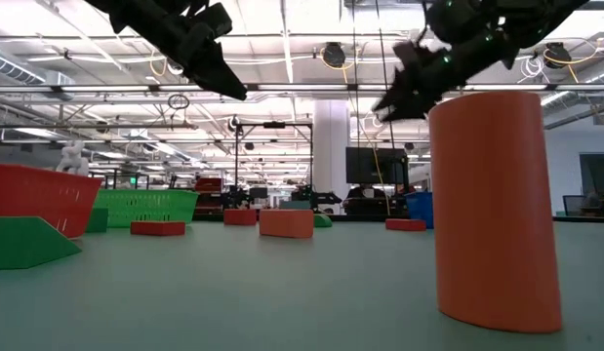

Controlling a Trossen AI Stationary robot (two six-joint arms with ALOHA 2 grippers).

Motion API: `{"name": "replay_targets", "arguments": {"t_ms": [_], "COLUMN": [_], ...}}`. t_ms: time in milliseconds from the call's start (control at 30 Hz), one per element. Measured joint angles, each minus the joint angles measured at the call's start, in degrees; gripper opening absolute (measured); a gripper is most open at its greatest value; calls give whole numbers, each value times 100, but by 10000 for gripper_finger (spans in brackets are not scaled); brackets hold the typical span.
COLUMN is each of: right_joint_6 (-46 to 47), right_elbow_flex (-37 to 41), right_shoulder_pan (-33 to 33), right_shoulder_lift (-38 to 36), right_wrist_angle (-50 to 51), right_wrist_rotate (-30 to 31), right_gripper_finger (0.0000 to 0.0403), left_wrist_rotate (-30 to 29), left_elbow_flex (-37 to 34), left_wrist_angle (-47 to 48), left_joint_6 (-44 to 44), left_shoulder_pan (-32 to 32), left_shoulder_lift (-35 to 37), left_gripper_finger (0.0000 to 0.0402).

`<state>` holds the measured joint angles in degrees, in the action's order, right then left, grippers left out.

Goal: Sort & place blocks by color
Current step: Put the green block into the blue bin

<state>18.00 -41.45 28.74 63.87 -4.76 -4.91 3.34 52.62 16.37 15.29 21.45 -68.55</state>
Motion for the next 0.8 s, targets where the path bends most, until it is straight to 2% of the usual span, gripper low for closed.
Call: {"name": "replay_targets", "arguments": {"t_ms": [33,167,433,633,800], "right_joint_6": [-120,-547,-1151,-1662,-1844], "right_elbow_flex": [1,-8,-2,-472,-987], "right_shoulder_pan": [-48,-310,-645,-643,-643], "right_shoulder_lift": [25,405,1890,2729,3269], "right_wrist_angle": [-254,-1075,-2084,-2061,-1754], "right_wrist_rotate": [-114,52,203,759,813], "right_gripper_finger": [153,153,153,153,153], "left_wrist_rotate": [-57,-209,-142,-124,205], "left_elbow_flex": [-1,0,0,0,0], "left_wrist_angle": [-4,-7,-4,-262,-458], "left_joint_6": [6,-39,21,57,-25], "left_shoulder_pan": [0,4,4,81,248], "left_shoulder_lift": [0,0,0,0,2], "left_gripper_finger": [243,243,243,243,243]}}
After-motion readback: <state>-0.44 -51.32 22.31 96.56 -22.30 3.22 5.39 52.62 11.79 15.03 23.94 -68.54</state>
